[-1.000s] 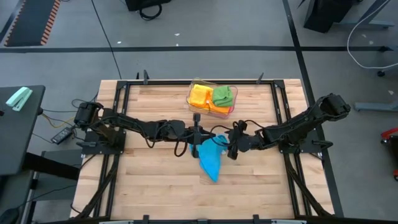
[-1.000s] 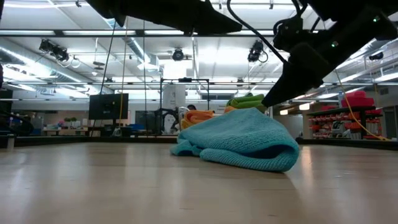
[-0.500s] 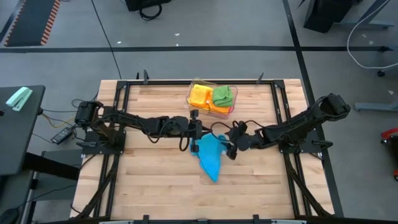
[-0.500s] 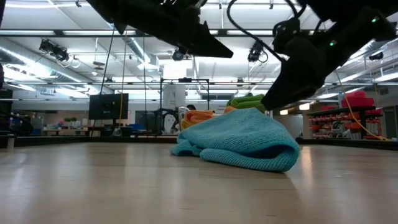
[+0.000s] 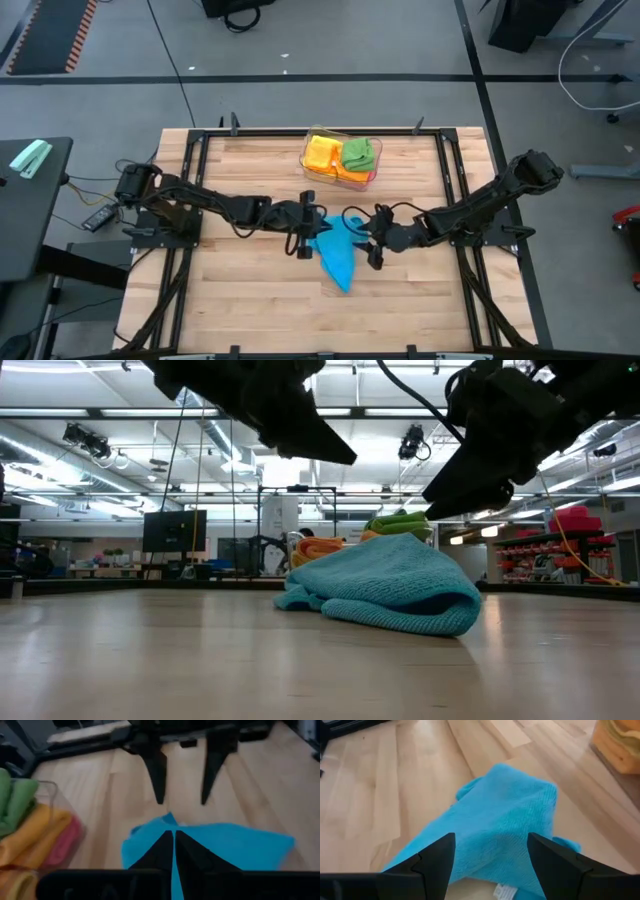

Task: Fold microfiber towels
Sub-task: Fold the blue microfiber cloth

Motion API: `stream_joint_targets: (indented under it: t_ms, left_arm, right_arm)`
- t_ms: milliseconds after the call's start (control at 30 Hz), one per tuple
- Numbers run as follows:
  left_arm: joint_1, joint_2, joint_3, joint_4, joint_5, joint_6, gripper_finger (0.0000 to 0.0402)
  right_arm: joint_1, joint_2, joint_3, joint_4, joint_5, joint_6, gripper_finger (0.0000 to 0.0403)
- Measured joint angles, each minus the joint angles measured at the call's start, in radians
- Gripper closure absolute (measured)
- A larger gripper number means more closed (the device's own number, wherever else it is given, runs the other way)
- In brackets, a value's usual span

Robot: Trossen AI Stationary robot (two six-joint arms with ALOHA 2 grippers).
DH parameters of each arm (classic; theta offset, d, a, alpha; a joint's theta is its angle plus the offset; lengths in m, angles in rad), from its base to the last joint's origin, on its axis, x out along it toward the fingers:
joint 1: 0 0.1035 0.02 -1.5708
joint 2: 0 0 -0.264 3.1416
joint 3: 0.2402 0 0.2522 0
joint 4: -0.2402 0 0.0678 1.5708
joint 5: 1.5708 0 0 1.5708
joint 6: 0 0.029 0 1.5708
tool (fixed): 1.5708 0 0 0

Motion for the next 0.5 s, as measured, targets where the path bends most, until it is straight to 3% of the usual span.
stream_joint_targets:
  t_ms: [300, 500]
  left_arm:
    - [-0.017, -0.014, -0.001, -0.237, 0.055, 0.053, 0.0386]
    - [-0.003, -0.014, 0.000, -0.219, 0.058, 0.132, 0.0357]
  right_arm:
    - [0.031, 0.013, 0.001, 0.012, -0.003, 0.022, 0.0146]
    - [0.037, 0.090, 0.012, 0.096, -0.003, 0.017, 0.0146]
